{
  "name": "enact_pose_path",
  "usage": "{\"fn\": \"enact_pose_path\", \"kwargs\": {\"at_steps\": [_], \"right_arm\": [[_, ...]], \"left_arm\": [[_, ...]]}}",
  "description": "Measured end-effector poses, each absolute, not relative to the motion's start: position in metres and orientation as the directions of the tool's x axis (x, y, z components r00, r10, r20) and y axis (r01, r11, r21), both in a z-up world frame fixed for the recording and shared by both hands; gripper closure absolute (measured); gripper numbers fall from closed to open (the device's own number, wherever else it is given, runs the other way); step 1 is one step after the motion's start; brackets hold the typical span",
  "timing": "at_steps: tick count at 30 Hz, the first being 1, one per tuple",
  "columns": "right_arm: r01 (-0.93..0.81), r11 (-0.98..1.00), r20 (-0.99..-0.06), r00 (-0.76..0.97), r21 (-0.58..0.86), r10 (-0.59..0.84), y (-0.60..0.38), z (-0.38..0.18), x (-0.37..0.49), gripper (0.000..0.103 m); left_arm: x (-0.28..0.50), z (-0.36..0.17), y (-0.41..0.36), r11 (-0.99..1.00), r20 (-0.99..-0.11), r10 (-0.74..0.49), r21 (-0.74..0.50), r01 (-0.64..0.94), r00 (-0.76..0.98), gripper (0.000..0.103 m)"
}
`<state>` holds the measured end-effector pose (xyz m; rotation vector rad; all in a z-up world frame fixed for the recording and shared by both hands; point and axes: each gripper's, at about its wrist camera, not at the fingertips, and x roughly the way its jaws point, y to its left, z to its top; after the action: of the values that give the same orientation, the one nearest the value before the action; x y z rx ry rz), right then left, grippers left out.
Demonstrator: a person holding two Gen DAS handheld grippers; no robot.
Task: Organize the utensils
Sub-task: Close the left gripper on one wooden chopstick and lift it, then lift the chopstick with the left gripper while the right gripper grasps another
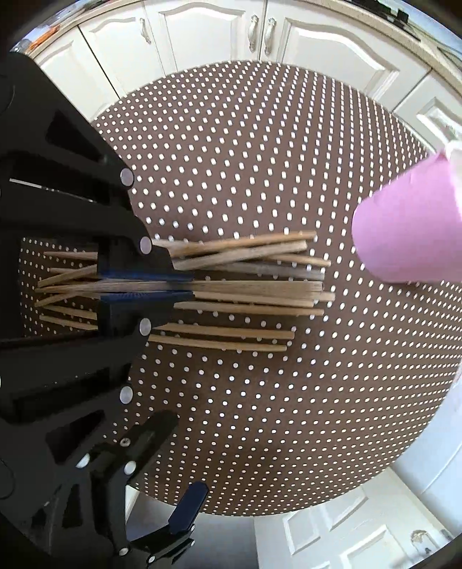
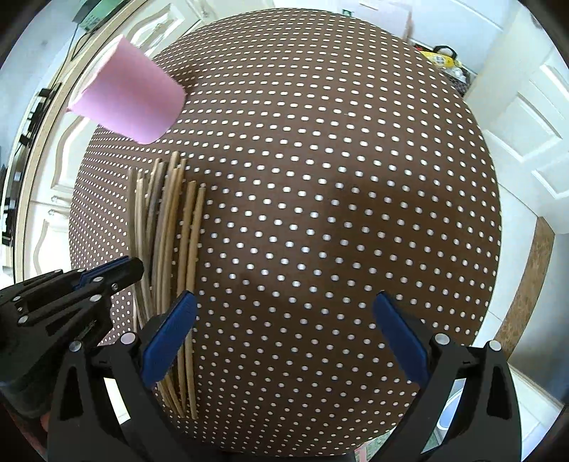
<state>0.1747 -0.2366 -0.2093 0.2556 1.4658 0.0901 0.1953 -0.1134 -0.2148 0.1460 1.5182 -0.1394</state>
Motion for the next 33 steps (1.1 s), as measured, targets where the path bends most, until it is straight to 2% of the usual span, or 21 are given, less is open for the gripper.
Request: {"fn": "enact_pose_path", "kwargs": {"at_steps": [10, 17, 24, 33], "right_arm": [[0.041, 0.973, -0.972, 0.072, 0.229, 0.226, -0.196, -0.216, 0.184, 0.007], [0.062, 0.990, -0.991, 0.053, 0.125, 0.122, -0.165, -0.228, 0.191, 0.007], [0.112, 0.994, -1.000, 0.027, 0.009, 0.006, -0.154, -0.249, 0.194, 0.008], [0.169, 0.986, -1.000, 0.019, -0.007, -0.010, -0.135, -0.260, 0.194, 0.014]], "left_arm": [[0.167, -0.179, -0.060, 0.998, -0.993, -0.030, -0.024, 0.059, 0.111, 0.097], [0.162, -0.172, -0.029, 0.998, -0.991, -0.063, -0.063, 0.008, 0.119, 0.097], [0.174, -0.178, -0.005, 0.995, -0.987, -0.094, -0.091, 0.030, 0.129, 0.097], [0.184, -0.197, 0.011, 0.991, -0.989, -0.112, -0.104, 0.084, 0.097, 0.097]]}}
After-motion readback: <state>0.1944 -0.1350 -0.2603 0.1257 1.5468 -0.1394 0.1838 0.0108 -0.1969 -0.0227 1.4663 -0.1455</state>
